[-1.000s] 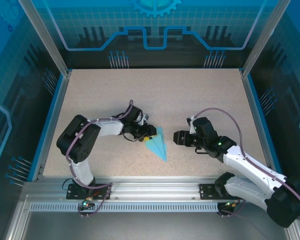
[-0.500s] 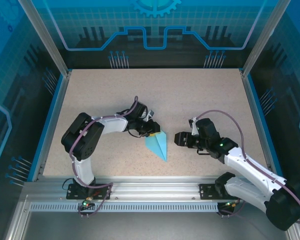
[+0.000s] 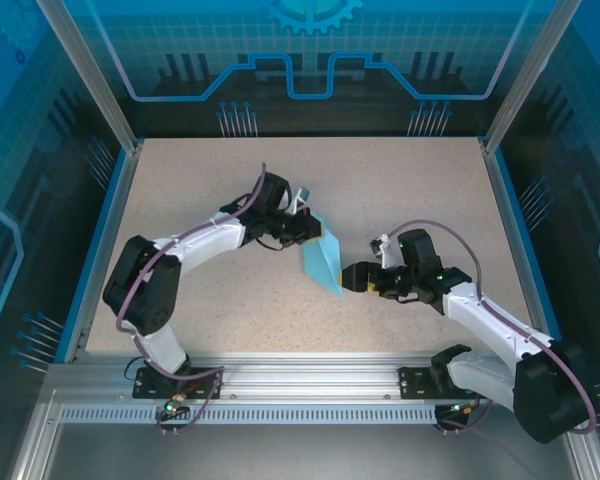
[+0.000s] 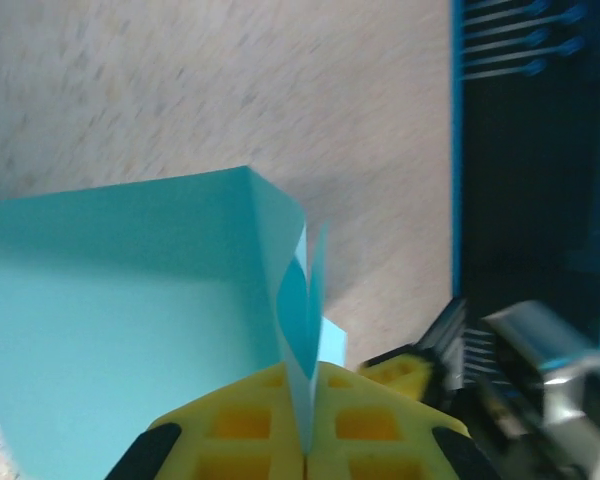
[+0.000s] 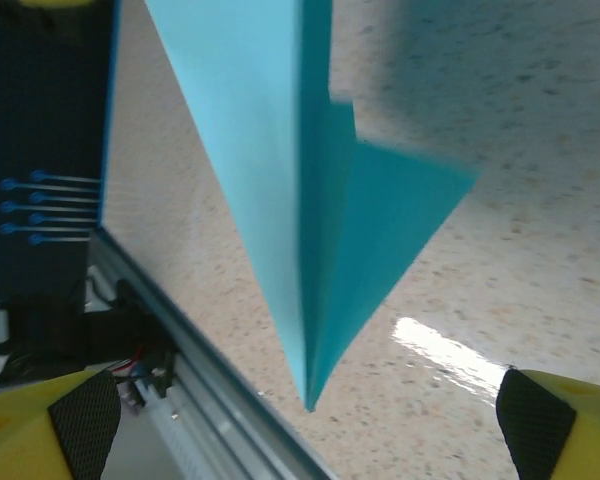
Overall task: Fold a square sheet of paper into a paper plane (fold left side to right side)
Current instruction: Turn over the paper at the center of the table.
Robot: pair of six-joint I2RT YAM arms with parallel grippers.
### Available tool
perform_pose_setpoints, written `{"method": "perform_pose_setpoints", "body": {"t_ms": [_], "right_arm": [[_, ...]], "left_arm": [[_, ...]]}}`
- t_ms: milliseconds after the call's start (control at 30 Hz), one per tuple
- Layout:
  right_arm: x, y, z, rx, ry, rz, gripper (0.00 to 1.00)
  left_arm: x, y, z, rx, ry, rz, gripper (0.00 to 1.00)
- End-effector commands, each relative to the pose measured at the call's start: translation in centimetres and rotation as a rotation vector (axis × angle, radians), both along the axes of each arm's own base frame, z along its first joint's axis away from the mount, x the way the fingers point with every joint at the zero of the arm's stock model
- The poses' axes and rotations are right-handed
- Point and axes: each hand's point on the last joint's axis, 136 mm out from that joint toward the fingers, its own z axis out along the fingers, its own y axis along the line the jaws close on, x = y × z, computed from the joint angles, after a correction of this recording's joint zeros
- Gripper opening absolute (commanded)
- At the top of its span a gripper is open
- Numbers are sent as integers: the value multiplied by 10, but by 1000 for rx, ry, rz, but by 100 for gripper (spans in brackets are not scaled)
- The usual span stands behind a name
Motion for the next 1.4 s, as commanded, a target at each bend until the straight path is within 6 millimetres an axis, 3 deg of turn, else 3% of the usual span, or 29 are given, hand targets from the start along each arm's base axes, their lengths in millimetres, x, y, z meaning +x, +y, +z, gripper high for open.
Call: {"method": "perform_pose_setpoints", "body": {"t_ms": [0,167,433,633,967,1067,1167,1233,1367], "right_arm": [[-1,19,28,177,-31,99,100],[1,35,40,287,-28,141,100],[15,49,80,394,-100,156,97],[28,45,100,398,-149,104,72],[43,30,101,370,-151,1,38],[44,27,98,356,-142,-11,28],[42,24,92,312,-127,-17,15],[41,21,90,265,-131,-18,14],[38,9,80,78,-154,-10,13]], "left_arm": [[6,8,51,-66,-63,4,7],[8,7,87,-138,-104,2,7],[1,3,94,-209,-83,-8,6],[-4,3,92,-231,-74,-17,6],[-10,3,90,-245,-79,-38,7],[-12,5,93,-239,-97,-43,18],[-15,14,97,-188,-141,-38,40],[-16,26,97,-130,-166,-15,55],[-19,59,100,-31,-217,53,67]]}}
